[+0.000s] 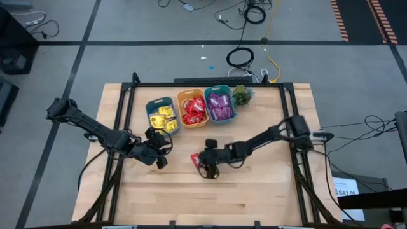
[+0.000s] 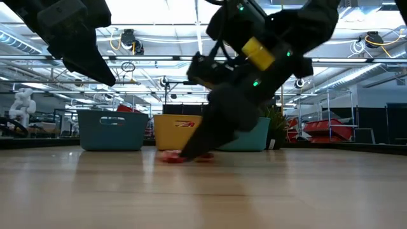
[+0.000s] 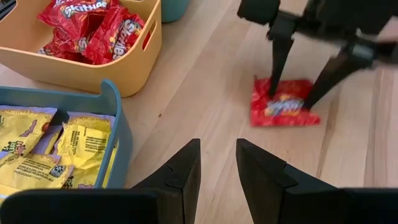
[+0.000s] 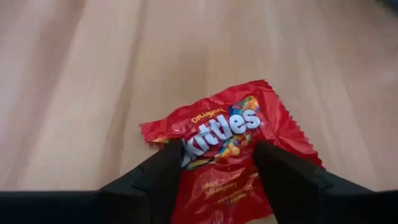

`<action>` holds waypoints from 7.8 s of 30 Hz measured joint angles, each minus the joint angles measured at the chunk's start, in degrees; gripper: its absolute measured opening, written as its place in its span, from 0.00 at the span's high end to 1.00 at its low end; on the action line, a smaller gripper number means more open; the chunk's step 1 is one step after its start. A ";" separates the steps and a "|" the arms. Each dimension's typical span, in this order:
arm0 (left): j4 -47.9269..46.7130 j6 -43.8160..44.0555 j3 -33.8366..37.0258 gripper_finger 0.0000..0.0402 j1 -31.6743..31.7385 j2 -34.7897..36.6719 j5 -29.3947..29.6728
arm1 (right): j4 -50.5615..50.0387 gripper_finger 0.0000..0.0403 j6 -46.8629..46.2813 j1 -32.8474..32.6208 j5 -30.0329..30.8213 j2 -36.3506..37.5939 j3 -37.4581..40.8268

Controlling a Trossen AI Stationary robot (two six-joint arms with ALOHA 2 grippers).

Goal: Sort candy
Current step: Put the red candy into the yellow bin, then return to Home Position

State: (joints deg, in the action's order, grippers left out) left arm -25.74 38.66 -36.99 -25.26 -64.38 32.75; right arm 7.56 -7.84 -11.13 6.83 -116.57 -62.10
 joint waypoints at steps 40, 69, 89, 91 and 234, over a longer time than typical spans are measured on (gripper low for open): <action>0.81 -1.94 0.00 0.72 0.00 0.00 0.72 | 6.08 0.56 1.60 24.01 0.94 7.16 -9.74; 42.30 -33.11 24.26 0.72 9.97 12.46 -11.12 | -17.89 0.38 -6.69 9.64 0.48 41.52 15.57; 27.10 -24.76 35.93 0.72 26.93 55.33 -31.01 | -14.82 0.38 -21.53 -5.62 12.74 44.06 25.43; 26.91 -25.13 36.57 0.72 25.93 59.36 -30.98 | -15.21 0.38 -21.76 -6.34 12.76 44.06 25.43; 29.27 -33.10 36.68 0.72 23.89 63.98 -11.50 | -6.10 0.38 -4.93 9.50 -3.85 114.46 61.23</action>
State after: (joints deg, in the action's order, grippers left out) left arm 3.53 5.56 -0.32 -1.37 -0.40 21.26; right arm 1.45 -12.78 -1.63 2.98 -2.11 -0.86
